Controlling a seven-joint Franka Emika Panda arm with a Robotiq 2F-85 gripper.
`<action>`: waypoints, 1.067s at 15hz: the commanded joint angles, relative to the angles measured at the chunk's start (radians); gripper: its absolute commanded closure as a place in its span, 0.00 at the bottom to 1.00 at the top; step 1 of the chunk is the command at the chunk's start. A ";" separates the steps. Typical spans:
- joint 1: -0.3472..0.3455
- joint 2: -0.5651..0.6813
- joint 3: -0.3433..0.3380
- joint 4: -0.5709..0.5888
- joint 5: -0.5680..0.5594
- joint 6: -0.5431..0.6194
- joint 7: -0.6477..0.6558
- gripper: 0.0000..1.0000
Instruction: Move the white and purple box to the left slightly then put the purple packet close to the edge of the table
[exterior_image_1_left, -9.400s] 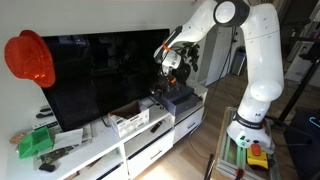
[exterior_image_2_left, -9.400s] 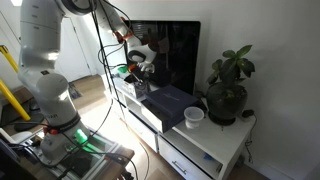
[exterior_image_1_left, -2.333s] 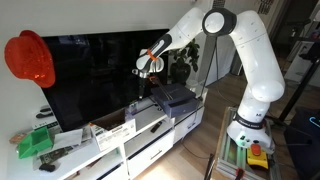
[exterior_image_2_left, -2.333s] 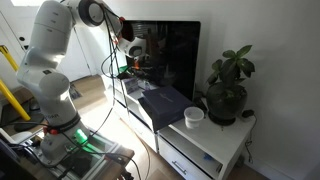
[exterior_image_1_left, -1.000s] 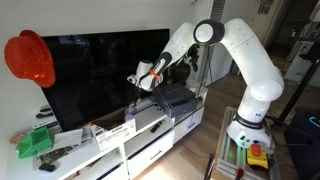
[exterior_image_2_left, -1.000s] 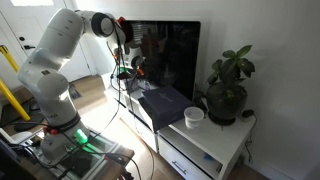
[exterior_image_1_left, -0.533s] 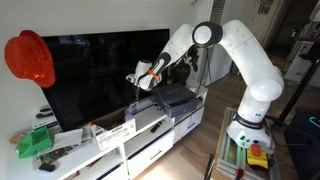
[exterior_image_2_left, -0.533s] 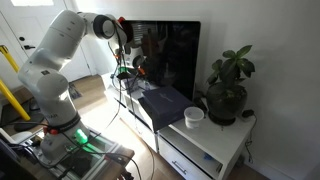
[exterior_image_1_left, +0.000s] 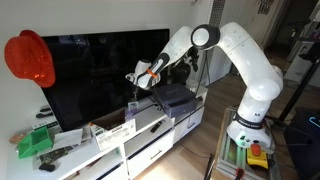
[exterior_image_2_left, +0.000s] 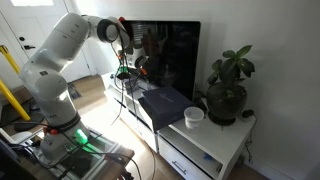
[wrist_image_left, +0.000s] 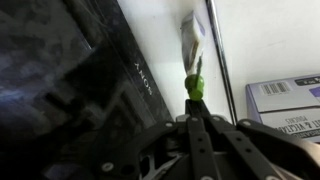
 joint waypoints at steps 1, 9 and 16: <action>-0.024 0.000 0.021 0.023 -0.016 -0.053 -0.002 1.00; -0.008 -0.162 0.011 -0.125 -0.012 -0.136 0.001 1.00; -0.034 -0.279 0.059 -0.281 0.032 -0.205 -0.039 1.00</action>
